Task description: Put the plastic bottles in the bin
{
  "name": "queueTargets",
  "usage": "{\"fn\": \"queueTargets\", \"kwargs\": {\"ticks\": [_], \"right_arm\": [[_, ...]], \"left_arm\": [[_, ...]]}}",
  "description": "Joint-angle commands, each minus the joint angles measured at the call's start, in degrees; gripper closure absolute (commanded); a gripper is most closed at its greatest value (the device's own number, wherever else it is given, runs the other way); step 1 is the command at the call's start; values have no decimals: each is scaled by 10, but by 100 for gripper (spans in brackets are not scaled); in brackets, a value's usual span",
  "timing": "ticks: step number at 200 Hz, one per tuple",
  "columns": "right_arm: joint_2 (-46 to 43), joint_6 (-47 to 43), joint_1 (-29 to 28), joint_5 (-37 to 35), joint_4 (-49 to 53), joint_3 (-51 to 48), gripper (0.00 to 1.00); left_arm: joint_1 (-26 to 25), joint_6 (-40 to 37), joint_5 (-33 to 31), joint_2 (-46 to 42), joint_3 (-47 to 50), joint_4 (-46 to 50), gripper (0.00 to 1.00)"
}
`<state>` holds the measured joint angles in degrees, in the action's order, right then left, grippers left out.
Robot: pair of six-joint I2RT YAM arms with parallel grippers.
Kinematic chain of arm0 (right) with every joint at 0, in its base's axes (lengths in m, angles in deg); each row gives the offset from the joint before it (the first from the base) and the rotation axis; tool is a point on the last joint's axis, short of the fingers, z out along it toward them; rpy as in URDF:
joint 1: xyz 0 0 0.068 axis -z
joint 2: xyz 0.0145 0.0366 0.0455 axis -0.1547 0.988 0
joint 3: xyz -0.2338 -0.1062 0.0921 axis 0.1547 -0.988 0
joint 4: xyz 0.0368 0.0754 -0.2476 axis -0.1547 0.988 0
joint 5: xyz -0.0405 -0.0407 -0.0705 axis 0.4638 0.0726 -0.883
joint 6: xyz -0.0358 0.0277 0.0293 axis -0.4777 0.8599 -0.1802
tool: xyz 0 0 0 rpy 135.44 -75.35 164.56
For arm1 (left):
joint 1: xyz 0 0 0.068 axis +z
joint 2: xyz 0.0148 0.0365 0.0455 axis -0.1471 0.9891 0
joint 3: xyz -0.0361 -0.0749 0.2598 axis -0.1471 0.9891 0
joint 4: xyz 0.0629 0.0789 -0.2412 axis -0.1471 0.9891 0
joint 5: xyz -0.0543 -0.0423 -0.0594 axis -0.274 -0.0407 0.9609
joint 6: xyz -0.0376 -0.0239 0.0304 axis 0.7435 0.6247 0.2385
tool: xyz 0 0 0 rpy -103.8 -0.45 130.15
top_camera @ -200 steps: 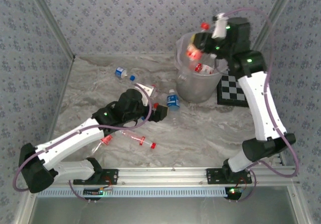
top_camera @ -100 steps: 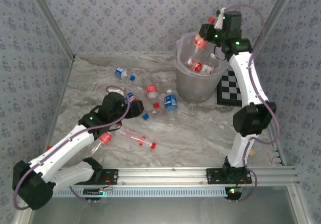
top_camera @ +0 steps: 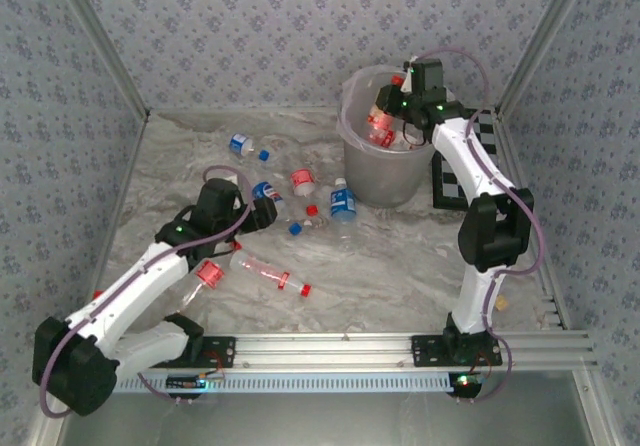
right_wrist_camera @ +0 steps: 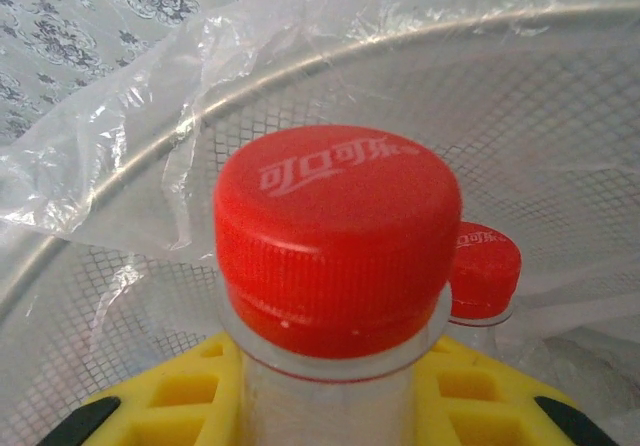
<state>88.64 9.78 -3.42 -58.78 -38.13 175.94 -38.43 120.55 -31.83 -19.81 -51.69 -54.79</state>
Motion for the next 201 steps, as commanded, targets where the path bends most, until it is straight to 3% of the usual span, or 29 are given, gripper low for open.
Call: {"fn": "queueTargets", "kwargs": {"ticks": [1,17,46,55,115,201], "right_arm": [[3,-3,-14,-28,28,-13,77],[-15,-16,-16,-42,55,11,63],[-60,-44,-22,-98,130,62,26],[-77,-56,-22,-111,150,70,20],[-225,-109,-11,-121,208,32,10],[-414,-85,14,30,227,-178,9]], "left_arm": [[4,-12,21,20,-29,-7,11],[4,-8,20,40,-43,-1,7],[4,14,32,77,-62,-7,0],[3,22,36,88,-65,-14,0],[2,90,5,164,-79,-28,0],[-27,172,9,301,-123,-87,0]]}}
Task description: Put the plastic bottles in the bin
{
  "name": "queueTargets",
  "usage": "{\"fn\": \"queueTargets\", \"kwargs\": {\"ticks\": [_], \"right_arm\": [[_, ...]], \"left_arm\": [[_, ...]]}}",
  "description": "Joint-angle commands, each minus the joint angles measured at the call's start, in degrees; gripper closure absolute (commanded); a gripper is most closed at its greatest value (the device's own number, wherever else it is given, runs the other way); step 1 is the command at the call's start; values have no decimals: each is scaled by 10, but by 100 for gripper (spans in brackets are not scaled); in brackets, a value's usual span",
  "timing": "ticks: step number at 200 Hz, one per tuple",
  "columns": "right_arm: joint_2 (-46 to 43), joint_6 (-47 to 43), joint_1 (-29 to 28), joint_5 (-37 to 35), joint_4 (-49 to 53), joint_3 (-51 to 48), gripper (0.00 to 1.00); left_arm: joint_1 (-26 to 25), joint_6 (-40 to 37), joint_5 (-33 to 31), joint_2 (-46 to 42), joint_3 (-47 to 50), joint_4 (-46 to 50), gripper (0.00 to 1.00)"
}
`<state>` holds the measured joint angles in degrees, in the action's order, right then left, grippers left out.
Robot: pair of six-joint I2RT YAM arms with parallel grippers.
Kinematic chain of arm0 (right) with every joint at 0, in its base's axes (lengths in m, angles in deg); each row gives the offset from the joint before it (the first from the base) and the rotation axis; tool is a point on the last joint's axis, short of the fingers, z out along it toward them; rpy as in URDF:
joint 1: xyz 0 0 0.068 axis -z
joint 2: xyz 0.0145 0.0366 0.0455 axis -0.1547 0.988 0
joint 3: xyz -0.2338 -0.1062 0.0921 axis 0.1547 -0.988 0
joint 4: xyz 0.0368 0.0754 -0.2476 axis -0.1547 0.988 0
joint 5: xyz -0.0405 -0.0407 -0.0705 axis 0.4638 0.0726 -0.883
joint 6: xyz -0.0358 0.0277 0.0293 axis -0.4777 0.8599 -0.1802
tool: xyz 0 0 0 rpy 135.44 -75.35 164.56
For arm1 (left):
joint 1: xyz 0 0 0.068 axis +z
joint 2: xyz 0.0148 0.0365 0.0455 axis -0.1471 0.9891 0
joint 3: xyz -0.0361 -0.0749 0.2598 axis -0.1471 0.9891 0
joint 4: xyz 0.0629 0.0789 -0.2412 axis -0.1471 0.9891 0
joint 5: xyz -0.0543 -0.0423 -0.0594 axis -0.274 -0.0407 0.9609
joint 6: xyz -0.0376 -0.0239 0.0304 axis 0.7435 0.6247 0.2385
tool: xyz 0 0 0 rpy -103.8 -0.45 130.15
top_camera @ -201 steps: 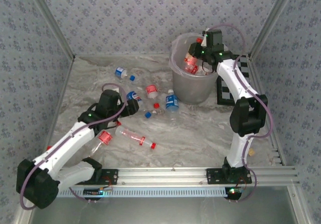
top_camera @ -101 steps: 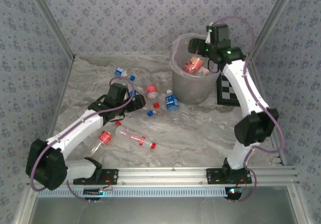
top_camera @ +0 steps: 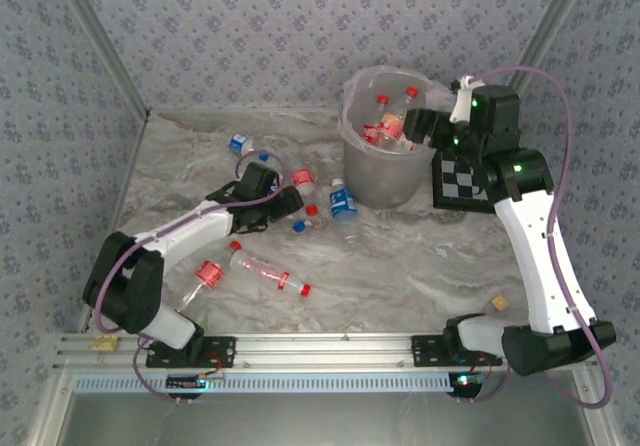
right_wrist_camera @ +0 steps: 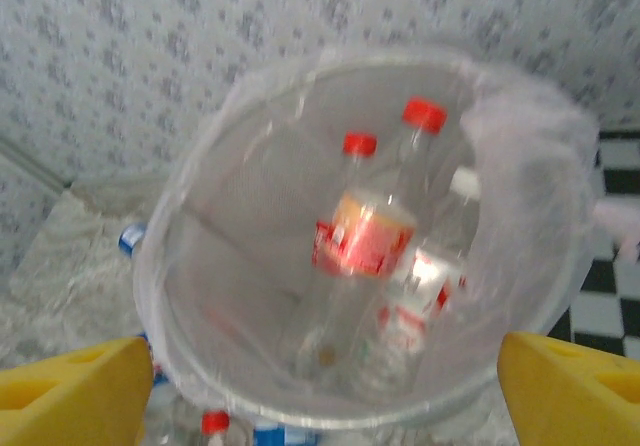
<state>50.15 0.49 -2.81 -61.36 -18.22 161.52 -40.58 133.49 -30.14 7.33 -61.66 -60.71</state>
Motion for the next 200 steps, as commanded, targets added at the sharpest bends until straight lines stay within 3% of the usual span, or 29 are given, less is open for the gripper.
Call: {"fn": "queueTargets", "kwargs": {"ticks": [1,39,107,154,172,200], "right_arm": [[-30,7,8,56,28,-35,9],[-66,10,23,62,50,-68,9],[-81,24,37,99,25,-86,10],[-72,36,35,126,11,-63,11],[-48,44,-2,125,-16,-35,13],[21,20,-117,85,-27,44,15]], "left_arm": [[-6,44,-9,32,-24,-27,0],[-22,120,-76,62,-30,5,1],[-29,142,-69,82,-8,-16,35],[-30,105,-85,23,-14,29,44],[-41,68,-99,-16,-33,65,47],[-53,-2,-79,-75,-49,85,51]]}}
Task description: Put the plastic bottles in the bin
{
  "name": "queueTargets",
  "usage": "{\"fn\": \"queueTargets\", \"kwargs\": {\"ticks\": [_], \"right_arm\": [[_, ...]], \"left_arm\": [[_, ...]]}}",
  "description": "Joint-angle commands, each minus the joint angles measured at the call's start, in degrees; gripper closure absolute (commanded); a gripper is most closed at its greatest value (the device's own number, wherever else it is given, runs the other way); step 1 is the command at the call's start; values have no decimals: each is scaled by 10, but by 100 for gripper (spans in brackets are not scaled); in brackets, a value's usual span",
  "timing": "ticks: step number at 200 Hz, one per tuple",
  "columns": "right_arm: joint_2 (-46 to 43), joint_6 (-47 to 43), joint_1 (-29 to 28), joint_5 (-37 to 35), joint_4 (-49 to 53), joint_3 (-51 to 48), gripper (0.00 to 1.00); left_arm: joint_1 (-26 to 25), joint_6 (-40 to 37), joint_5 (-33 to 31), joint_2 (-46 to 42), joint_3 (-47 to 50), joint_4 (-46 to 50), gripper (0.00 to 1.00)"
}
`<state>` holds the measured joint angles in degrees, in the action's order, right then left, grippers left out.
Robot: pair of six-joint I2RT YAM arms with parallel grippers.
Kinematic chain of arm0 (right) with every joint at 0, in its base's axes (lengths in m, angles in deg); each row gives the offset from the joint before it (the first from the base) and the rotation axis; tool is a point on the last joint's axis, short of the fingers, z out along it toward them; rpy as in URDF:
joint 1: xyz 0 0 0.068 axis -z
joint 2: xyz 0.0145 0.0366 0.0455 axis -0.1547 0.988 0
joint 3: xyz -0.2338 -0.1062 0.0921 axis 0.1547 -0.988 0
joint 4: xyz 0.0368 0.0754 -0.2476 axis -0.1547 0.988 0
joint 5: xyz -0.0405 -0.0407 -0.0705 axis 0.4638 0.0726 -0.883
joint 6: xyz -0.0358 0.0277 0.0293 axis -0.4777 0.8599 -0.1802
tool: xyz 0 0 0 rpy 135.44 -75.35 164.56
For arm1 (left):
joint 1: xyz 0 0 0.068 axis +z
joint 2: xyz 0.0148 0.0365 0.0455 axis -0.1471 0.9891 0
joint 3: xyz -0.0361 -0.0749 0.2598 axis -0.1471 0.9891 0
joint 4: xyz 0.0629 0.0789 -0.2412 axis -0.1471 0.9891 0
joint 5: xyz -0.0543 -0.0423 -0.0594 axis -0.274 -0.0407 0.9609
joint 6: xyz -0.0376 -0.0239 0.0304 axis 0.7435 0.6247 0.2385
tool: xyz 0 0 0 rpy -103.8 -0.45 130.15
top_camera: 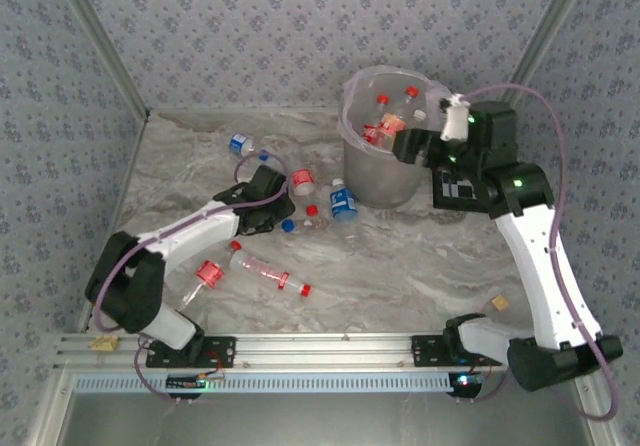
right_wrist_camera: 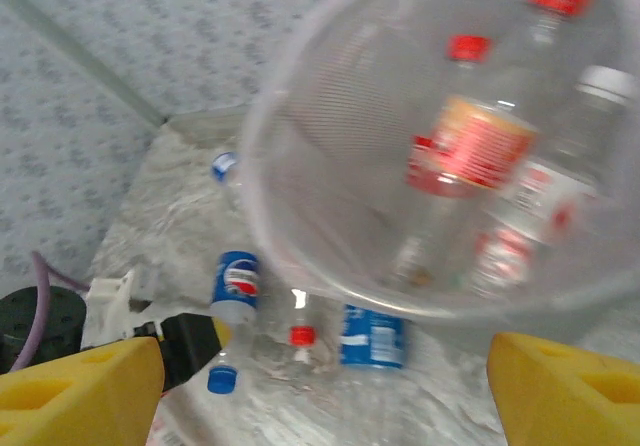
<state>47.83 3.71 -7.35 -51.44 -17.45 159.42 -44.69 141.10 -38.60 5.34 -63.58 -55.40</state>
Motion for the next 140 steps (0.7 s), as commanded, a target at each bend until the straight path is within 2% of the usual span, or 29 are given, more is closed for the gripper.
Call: {"fn": "queueTargets", "kwargs": {"ticks": [1,24,51,66,81,88,103,115,125,140], "right_arm": [[47,-13,-74,-15,-34,68,15],[110,-22,-128,-23,-41,116,15],[164,-1,-145,15,-56,147,16],[191,6,-150,24,-36,168,16],[198,-2,-157,5,-18,170,16],[193,-5,-158,1,-20,163,15],[176,-5,-157,-4,-28,137,15],[164,-5,-155,-10,-28,121,15],[155,-5,-151,-13,-28,106,15],[141,-4,-145,-14,-22,88,15]], "left_arm": [[-12,-81,7,-57,-29,31,51],[-16,-156,63,-113,-5,-25,51],[-19,-218,116,-184,48,-99,52],[-18,-222,94,-212,66,-103,52],[-15,-196,42,-215,52,-21,51],[-15,-176,13,-207,35,24,47],[-15,-142,-34,-183,18,101,29],[-14,-112,-59,-162,19,112,18],[-9,-87,-56,-143,20,105,10],[-5,-53,-41,-107,19,88,3]]}}
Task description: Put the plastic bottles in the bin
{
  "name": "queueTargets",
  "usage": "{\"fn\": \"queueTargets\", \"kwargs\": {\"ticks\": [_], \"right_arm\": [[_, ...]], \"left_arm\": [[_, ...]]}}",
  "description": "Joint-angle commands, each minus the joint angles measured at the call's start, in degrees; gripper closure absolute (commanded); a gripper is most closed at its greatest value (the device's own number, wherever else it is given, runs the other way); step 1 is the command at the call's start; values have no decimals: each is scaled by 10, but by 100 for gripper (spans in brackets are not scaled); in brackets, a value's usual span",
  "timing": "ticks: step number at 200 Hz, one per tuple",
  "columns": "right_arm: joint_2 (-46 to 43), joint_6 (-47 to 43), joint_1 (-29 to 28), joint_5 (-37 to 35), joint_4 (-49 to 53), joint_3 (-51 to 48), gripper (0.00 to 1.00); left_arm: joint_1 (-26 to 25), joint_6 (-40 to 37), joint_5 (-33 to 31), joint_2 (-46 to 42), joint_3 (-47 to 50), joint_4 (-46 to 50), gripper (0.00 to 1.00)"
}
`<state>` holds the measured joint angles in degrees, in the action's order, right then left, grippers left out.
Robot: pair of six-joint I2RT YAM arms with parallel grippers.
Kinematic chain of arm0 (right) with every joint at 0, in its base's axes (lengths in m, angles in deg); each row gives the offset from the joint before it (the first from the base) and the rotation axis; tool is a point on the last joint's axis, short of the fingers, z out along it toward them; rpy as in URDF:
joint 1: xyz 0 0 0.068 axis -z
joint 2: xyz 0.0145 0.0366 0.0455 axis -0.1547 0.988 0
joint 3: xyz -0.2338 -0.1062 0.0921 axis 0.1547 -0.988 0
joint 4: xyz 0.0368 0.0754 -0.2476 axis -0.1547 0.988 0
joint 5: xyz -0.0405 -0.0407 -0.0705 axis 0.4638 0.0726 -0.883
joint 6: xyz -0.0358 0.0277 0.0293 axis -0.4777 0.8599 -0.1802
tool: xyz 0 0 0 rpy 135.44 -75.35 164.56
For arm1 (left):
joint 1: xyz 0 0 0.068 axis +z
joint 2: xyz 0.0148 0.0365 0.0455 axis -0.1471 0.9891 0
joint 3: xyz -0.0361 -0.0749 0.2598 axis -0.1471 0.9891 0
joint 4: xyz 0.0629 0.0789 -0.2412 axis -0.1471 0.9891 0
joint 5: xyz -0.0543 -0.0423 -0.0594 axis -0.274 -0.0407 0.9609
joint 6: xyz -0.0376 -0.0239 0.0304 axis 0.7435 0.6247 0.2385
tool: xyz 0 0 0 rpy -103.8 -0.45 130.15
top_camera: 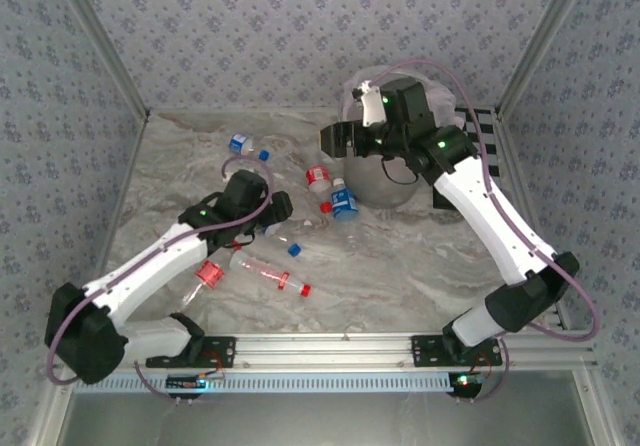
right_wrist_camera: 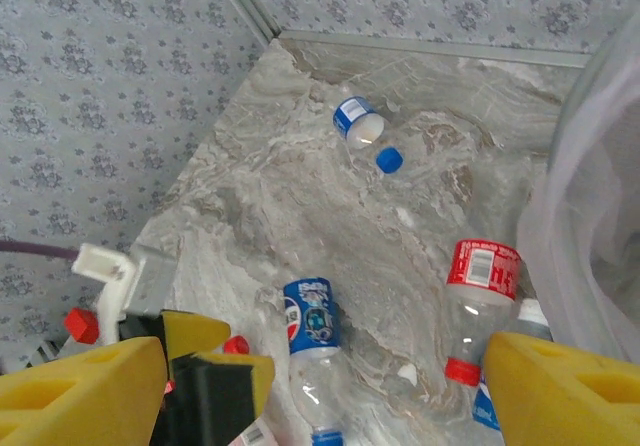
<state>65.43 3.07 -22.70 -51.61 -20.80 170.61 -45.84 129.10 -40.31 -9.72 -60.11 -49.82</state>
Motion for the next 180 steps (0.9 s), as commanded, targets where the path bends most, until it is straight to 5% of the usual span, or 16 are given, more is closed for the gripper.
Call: {"fn": "queueTargets", "kwargs": {"ticks": [1,115,143,161,180], "right_arm": [[-36,2,8,-13,12,-25,15],[-132,5,68,-25,17,-124,14],[-137,1,71,-28,20,-126,13],[-141,-4,72,-38,23,-129,13],[-142,-8,72,-37,28,-123,12]], "left_arm": [[7,69,-23,44,-16,31,3],[-3,128,34,210,-5,-57,6],[-6,129,45,238,-12,-70,18],[-7,108,55,247,-28,-67,36],[-11,77,46,234,-55,-40,46]]}}
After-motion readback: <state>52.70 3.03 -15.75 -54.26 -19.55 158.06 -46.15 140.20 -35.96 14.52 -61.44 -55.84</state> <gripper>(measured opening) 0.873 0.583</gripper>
